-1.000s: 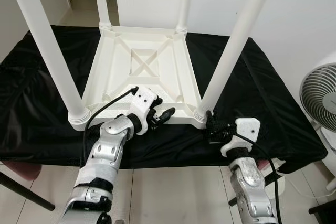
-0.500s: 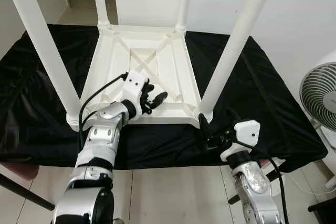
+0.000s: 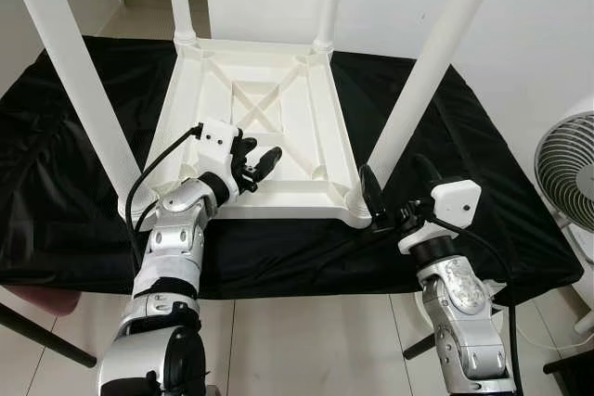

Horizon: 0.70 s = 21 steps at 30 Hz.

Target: Building children table

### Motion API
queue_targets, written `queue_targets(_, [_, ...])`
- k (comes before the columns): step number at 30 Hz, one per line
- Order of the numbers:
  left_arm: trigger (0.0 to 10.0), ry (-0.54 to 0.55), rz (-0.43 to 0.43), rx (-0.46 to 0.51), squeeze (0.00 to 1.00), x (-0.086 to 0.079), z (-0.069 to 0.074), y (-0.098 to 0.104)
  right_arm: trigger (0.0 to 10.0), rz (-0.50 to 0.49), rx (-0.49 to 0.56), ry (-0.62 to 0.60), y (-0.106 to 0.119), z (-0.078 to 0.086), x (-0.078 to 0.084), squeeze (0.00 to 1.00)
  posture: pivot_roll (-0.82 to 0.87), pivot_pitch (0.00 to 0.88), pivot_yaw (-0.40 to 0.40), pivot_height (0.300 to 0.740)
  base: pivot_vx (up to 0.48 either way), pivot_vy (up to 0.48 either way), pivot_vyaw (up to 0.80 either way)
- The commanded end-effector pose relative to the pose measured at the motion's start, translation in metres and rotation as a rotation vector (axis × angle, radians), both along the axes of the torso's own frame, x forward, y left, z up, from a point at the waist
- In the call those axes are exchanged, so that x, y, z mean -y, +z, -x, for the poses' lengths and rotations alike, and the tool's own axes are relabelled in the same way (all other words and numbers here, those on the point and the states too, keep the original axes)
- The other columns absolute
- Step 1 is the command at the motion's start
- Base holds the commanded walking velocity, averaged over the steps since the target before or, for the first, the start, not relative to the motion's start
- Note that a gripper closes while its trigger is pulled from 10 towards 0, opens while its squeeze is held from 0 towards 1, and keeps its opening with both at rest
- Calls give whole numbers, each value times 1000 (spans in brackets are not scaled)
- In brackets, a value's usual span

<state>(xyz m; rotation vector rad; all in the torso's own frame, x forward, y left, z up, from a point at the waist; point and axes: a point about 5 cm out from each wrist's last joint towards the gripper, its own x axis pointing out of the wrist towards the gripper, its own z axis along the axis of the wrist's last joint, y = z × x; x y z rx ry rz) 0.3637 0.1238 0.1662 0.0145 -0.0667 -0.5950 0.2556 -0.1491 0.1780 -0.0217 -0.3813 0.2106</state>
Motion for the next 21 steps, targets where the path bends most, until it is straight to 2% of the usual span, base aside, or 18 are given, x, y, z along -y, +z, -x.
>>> queue_targets(1, [10000,667,44,-8,0,-30,-9,-3,10000,-2,-11,-4,0,0,0,0,60,51,-42,740,0,0,0])
queue_targets(14, [10000,638,85,63,0,-29,-7,4,10000,-2,-32,-11,-8,3,-1,0,51,54,-24,740,0,0,0])
queue_targets(17, [10000,585,109,67,0,-25,-3,3,10000,11,-48,17,-12,5,-2,0,47,57,-21,740,0,0,0])
queue_targets(19, [10000,489,98,101,0,-16,2,2,10000,30,-58,37,-15,7,-2,0,46,59,-21,740,0,0,0])
queue_targets(20, [10000,489,98,101,0,-16,2,2,10000,30,-58,37,-15,7,-2,0,46,59,-21,740,0,0,0])
queue_targets(21, [10000,439,89,121,0,-10,5,2,10000,35,-70,46,-17,8,-2,0,47,61,-20,740,0,0,0])
